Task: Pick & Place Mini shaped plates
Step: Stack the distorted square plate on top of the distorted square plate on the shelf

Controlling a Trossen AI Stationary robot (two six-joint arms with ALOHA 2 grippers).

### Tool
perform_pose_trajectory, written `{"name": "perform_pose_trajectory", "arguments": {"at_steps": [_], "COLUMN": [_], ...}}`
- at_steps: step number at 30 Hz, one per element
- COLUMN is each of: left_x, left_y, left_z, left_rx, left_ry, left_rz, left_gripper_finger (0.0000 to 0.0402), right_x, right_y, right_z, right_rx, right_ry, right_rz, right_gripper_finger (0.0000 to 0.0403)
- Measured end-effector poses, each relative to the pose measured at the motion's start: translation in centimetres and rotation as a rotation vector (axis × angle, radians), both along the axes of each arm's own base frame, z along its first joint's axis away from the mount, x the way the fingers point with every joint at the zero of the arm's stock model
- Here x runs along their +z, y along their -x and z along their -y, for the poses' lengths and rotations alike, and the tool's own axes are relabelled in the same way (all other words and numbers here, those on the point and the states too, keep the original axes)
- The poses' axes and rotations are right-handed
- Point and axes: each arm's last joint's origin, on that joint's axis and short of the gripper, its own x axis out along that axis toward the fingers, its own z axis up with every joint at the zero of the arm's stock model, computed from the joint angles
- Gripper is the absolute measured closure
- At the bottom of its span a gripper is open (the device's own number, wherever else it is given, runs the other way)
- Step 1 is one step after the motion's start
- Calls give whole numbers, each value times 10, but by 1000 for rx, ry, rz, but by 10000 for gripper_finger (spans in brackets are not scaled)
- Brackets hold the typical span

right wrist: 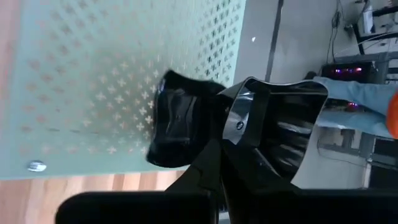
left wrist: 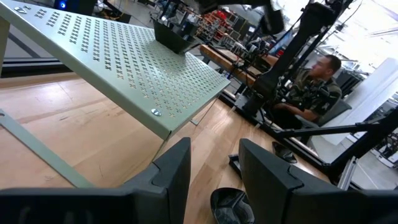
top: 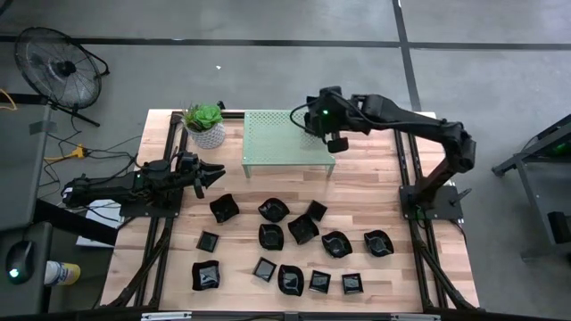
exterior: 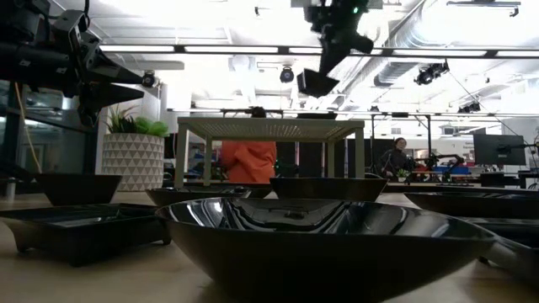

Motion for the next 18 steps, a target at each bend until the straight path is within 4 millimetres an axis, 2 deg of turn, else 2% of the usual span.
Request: {"name": "perform_pose_trajectory", "arguments": {"at_steps": [7,14,18], "left_x": [0,0,0], "left_y": [0,0,0], "left_z": [0,0,0], "left_rx": [0,0,0], "left_ry": [0,0,0], "left_rz": [0,0,-1], "left_gripper_finger": [268,268,268], "right_x": [-24,-26,-27], "right_y": [-12,-14,-15], "right_z": [19,16,14], "right_rx": [-15,-16,4], "right_ry": [13,-3,-71], "right_rz": [-109,-96,-72], "right_gripper_finger": [403,403,403]}}
